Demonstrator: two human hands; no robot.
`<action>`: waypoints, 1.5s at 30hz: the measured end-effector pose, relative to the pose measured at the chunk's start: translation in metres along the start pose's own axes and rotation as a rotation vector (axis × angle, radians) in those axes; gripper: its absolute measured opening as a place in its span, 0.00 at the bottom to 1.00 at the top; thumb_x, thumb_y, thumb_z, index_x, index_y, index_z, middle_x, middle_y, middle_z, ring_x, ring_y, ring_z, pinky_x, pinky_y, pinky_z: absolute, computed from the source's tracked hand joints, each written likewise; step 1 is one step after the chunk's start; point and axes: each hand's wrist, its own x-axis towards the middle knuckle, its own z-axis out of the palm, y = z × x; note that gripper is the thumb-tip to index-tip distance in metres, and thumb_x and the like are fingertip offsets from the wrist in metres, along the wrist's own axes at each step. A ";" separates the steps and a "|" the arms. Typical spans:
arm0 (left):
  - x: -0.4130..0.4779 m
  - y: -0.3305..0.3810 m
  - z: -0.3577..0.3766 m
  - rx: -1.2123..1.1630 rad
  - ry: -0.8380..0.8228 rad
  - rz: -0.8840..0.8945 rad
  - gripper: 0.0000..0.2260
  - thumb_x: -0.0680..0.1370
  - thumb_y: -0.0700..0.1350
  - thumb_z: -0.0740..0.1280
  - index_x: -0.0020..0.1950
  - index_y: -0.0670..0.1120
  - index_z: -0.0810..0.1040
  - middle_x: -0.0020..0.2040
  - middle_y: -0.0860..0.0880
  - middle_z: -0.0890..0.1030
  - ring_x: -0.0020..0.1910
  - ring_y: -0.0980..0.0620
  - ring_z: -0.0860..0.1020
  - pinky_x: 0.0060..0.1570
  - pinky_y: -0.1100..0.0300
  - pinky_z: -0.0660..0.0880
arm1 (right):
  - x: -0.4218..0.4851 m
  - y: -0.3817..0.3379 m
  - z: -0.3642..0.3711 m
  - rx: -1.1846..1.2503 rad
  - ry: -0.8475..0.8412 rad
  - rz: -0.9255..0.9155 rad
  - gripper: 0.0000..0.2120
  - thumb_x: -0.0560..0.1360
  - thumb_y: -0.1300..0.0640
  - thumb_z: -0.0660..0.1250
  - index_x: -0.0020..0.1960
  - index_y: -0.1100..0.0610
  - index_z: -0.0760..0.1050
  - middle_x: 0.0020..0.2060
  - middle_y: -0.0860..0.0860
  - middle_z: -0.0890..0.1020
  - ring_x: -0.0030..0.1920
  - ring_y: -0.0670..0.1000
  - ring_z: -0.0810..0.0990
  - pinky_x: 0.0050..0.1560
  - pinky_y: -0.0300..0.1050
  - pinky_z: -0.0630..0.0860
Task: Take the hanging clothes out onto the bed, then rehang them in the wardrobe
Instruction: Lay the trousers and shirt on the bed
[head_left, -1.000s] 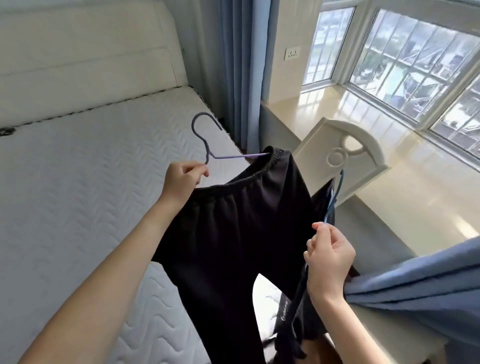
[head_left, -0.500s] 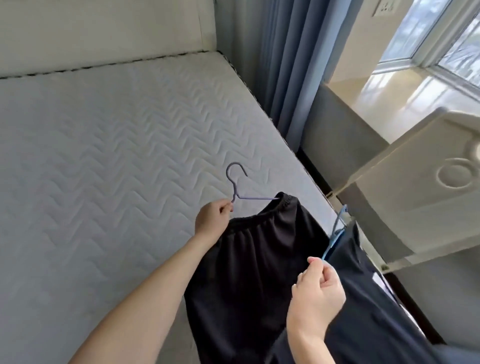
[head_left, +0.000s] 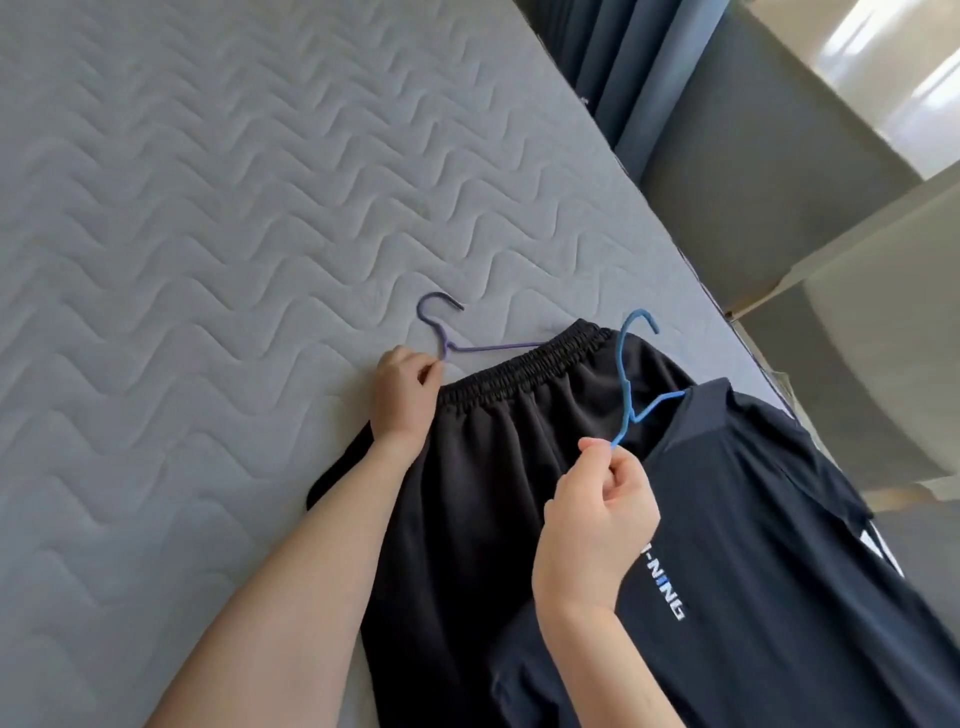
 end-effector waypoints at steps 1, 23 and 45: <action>0.000 -0.001 0.001 0.011 0.001 -0.005 0.09 0.75 0.44 0.68 0.39 0.40 0.82 0.39 0.46 0.77 0.42 0.48 0.73 0.39 0.57 0.69 | -0.001 -0.001 0.000 -0.002 -0.002 0.000 0.11 0.76 0.54 0.60 0.38 0.59 0.72 0.27 0.51 0.60 0.32 0.56 0.58 0.36 0.52 0.63; -0.320 0.204 -0.364 -0.539 -0.287 -0.094 0.08 0.78 0.46 0.63 0.48 0.53 0.82 0.43 0.56 0.85 0.47 0.61 0.81 0.53 0.60 0.77 | -0.210 -0.265 -0.337 0.069 0.007 -0.040 0.09 0.80 0.67 0.60 0.42 0.68 0.73 0.17 0.45 0.63 0.17 0.43 0.57 0.22 0.31 0.55; -0.842 0.096 -0.572 -0.542 -0.002 -0.343 0.15 0.74 0.55 0.60 0.47 0.49 0.83 0.44 0.53 0.85 0.49 0.55 0.81 0.55 0.55 0.77 | -0.547 -0.246 -0.627 0.323 -0.249 -0.194 0.13 0.79 0.62 0.58 0.36 0.55 0.69 0.21 0.42 0.63 0.23 0.43 0.60 0.23 0.38 0.54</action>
